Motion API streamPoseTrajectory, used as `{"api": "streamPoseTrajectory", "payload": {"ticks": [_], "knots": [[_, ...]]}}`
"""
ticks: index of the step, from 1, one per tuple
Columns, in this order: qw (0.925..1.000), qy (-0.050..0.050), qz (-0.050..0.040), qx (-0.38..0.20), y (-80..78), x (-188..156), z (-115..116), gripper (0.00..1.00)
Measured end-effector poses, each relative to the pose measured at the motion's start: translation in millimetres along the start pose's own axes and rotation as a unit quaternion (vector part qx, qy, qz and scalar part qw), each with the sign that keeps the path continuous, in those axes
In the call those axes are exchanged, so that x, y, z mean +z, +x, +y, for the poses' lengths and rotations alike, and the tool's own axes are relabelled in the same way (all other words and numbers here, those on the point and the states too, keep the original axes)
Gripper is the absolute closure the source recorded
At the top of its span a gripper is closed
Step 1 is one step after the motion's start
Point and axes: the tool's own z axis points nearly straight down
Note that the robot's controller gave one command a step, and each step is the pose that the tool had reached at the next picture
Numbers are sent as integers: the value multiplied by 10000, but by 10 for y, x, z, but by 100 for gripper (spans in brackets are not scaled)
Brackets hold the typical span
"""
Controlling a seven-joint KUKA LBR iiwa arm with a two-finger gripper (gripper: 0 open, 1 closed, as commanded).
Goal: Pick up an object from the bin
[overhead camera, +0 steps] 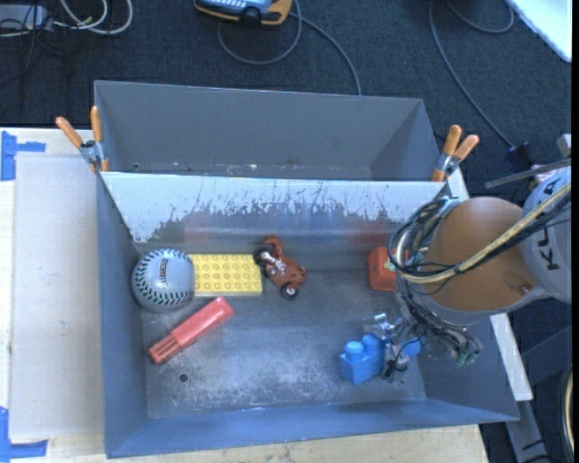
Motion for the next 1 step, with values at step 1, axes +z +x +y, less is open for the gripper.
{"api": "streamPoseTrajectory", "payload": {"ticks": [1], "knots": [[10000, 7, -16, 6, -6, -166, 0, 100]]}}
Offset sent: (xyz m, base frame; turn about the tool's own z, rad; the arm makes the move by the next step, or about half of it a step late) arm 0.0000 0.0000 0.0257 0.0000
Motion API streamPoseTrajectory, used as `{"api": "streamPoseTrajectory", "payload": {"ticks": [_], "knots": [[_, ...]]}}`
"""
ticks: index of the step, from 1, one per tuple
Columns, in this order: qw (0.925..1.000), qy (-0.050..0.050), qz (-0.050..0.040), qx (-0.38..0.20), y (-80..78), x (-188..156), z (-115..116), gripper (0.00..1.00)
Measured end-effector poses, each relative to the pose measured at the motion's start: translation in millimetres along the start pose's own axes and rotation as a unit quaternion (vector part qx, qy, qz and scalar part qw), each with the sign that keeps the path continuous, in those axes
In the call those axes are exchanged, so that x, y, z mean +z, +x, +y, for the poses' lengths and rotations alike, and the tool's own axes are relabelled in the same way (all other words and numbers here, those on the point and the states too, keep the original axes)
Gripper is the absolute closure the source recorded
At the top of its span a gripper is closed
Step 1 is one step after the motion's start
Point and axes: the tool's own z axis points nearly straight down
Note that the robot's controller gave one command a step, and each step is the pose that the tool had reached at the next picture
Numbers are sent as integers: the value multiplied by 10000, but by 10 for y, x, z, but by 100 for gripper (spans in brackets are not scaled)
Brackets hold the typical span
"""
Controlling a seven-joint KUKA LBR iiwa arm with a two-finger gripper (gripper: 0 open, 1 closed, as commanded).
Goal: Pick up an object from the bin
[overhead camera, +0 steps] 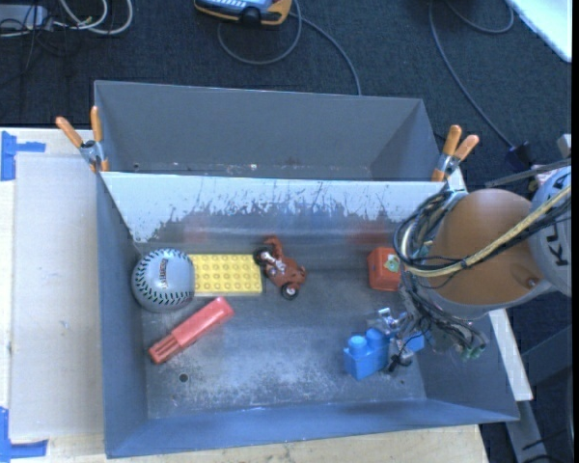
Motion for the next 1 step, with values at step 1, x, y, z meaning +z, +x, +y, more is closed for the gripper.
{"api": "streamPoseTrajectory", "payload": {"ticks": [1], "knots": [[10000, 4, -11, 4, -9, -69, 0, 100]]}}
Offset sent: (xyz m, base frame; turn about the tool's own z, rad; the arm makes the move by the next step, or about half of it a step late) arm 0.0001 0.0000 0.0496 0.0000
